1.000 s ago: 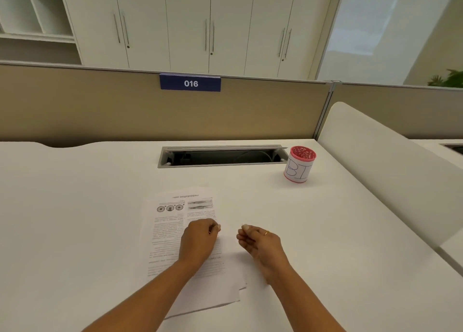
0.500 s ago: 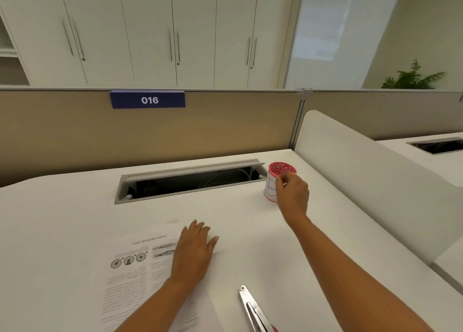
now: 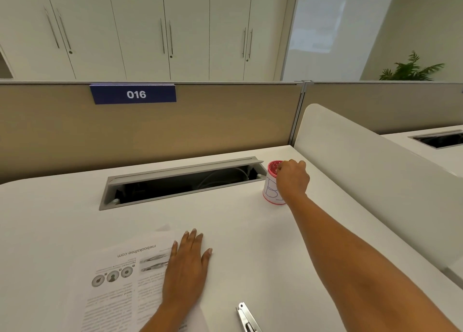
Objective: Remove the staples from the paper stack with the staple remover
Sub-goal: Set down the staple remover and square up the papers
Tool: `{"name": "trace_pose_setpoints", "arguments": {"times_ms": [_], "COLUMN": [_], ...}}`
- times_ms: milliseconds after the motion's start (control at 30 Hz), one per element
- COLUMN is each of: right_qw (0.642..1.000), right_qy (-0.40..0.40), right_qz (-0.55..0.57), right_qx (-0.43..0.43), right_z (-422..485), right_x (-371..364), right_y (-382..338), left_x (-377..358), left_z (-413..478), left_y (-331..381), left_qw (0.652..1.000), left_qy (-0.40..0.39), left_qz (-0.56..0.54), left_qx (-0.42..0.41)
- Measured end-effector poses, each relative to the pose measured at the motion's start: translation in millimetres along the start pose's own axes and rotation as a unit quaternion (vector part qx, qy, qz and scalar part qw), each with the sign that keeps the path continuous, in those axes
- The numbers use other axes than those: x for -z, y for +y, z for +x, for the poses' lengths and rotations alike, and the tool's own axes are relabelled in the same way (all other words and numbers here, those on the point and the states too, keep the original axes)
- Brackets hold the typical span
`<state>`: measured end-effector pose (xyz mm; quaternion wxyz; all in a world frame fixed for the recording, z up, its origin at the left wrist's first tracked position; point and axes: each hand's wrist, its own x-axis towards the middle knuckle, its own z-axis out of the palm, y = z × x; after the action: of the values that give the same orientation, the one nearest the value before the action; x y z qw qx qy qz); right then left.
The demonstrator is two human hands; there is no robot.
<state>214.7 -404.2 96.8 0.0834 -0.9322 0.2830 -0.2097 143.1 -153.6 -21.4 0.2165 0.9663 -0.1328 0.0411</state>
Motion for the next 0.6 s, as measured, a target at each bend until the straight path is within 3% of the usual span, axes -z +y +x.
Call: {"name": "trace_pose_setpoints", "arguments": {"times_ms": [233,400,600], "right_qw": [1.0,0.997,0.986], "right_qy": [0.004,0.059,0.064], "right_qz": [0.0,0.043,0.129], "right_qx": [-0.005,-0.01,0.086], "right_z": [2.5,0.6,-38.3], "right_x": [-9.3,-7.8,0.3], "right_y": [1.4,-0.1,-33.8], "left_x": [1.1,1.4,4.5], "left_z": [-0.8,-1.0,-1.5], "left_y": [0.8,1.8,4.1], "left_qw": [1.0,1.0,1.0], "left_qy": [0.001,-0.001,0.001], "left_qz": [0.002,0.007,-0.016], "left_qx": [0.0,0.001,0.007]}}
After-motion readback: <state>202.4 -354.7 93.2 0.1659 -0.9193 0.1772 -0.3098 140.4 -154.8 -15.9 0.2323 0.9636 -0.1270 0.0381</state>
